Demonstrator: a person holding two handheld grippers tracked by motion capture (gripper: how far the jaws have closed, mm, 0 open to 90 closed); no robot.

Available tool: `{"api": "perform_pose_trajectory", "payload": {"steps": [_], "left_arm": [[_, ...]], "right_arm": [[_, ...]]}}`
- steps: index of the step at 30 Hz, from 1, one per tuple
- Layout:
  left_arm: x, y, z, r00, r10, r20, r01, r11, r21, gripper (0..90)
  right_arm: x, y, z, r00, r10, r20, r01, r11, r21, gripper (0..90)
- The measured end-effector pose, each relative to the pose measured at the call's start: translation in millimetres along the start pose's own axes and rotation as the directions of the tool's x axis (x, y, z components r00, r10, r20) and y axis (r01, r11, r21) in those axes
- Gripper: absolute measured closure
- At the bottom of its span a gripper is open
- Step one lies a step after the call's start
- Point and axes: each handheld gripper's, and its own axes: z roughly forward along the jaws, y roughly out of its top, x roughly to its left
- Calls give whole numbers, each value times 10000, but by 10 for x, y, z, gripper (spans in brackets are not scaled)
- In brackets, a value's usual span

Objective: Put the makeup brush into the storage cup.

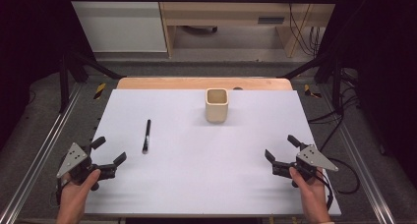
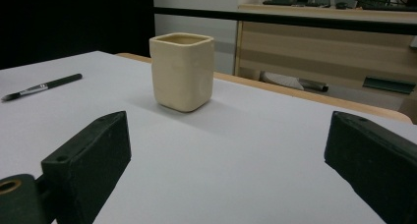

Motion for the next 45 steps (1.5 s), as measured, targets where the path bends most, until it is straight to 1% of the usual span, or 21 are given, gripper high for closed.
{"api": "perform_pose_trajectory", "payload": {"steps": [7,8,12,17,24,28,29,30,31,32,33,34,35,37,38,39,41,42,43,44,45], "left_arm": [[-4,-4,12,9999,-93,-91,95,9995,285,13],[1,-16,14,9992,-236,-335,256,9978,616,15],[16,-38,16,9968,-583,-542,627,9946,821,17],[-10,-42,62,9979,-500,-424,546,9918,1152,18],[-42,3,259,9959,-814,-400,874,9791,1839,23],[-33,101,410,9953,-780,-568,899,9637,2514,27],[-33,101,410,9953,-780,-568,899,9637,2514,28],[-38,161,475,9955,-753,-583,886,9569,2767,29],[-38,161,475,9955,-753,-583,886,9569,2767,29],[-43,215,546,9967,-621,-521,753,9477,3102,30],[-43,215,546,9967,-621,-521,753,9477,3102,32],[-47,259,616,9966,-612,-546,763,9363,3428,35],[-47,259,616,9966,-612,-546,763,9363,3428,39],[-43,301,679,9950,-880,-467,989,9271,3615,40],[-34,347,738,9936,-990,-542,1124,9154,3865,40],[-34,347,738,9936,-990,-542,1124,9154,3865,41],[-38,394,804,9949,-791,-625,979,9060,4118,44],[-45,442,866,9958,-696,-598,887,8959,4353,44],[-45,442,866,9958,-696,-598,887,8959,4353,46],[-50,463,898,9962,-656,-581,847,8910,4461,46],[-63,500,963,9970,-514,-576,725,8796,4702,47]], "right_arm": [[17,-9,11,9996,-238,117,236,9995,212,37],[19,-11,12,9996,-267,117,264,9993,245,36],[37,-4,1,9992,-352,192,346,9989,300,35],[61,6,-9,9985,-498,207,492,9984,282,34],[105,13,2,9964,-843,22,842,9958,359,34],[142,19,18,9945,-1044,-100,1047,9936,421,34],[142,19,18,9945,-1044,-100,1047,9936,421,34],[157,22,29,9939,-1089,-183,1096,9930,432,33],[157,22,29,9939,-1089,-183,1096,9930,432,33],[173,26,38,9929,-1167,-226,1177,9919,480,33],[173,26,38,9929,-1167,-226,1177,9919,480,33],[186,28,41,9926,-1186,-262,1198,9913,538,34],[186,28,41,9926,-1186,-262,1198,9913,538,34],[191,29,40,9925,-1193,-262,1206,9911,555,33],[189,31,34,9929,-1164,-227,1175,9915,557,33],[189,31,34,9929,-1164,-227,1175,9915,557,33],[185,33,33,9934,-1129,-196,1138,9920,554,33],[185,34,34,9934,-1129,-188,1138,9919,557,33],[185,34,34,9934,-1129,-188,1138,9919,557,33],[186,35,37,9937,-1104,-191,1114,9921,579,33],[186,35,38,9938,-1091,-199,1101,9921,597,33]]}}
